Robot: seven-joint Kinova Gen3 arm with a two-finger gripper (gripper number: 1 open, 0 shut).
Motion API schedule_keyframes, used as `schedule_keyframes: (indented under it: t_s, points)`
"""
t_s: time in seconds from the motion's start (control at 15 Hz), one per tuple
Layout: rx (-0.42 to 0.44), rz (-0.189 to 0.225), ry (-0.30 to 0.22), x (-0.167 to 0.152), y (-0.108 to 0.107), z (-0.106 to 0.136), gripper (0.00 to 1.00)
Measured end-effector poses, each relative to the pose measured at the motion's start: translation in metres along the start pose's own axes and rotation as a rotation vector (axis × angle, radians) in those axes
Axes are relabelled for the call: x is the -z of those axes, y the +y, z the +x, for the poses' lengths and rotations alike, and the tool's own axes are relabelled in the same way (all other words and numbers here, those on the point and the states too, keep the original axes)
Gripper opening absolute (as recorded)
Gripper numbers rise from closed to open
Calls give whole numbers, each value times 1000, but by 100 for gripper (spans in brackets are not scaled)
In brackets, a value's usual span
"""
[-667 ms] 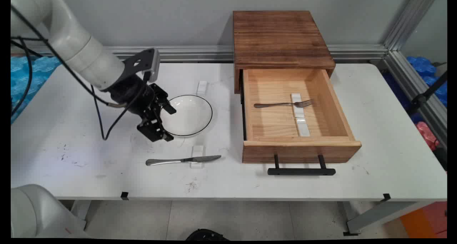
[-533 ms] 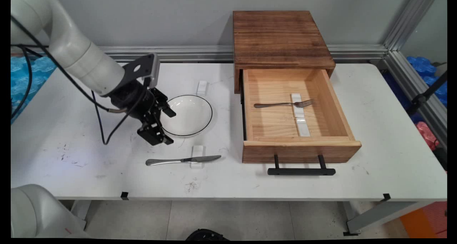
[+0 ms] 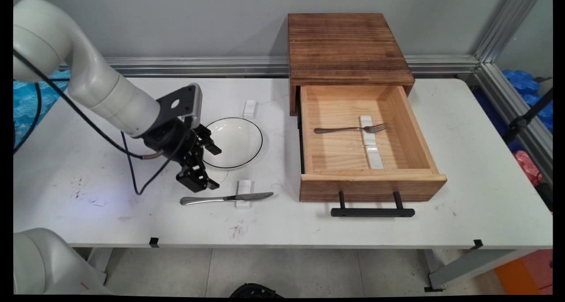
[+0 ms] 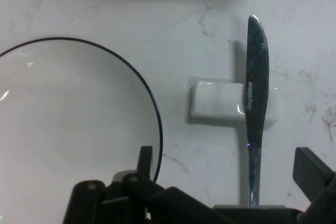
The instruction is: Pick up the knife from the right of the white plate
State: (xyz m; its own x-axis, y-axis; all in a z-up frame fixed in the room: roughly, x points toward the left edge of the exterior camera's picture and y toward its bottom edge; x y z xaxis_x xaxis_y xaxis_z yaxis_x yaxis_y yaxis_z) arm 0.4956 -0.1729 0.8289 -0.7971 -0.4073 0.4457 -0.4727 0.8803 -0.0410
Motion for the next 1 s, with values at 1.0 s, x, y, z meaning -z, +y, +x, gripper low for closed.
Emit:
schedule_keyframes:
  t_s: [1.0]
  points:
    - [28,12,-23,-40,32,-11,100]
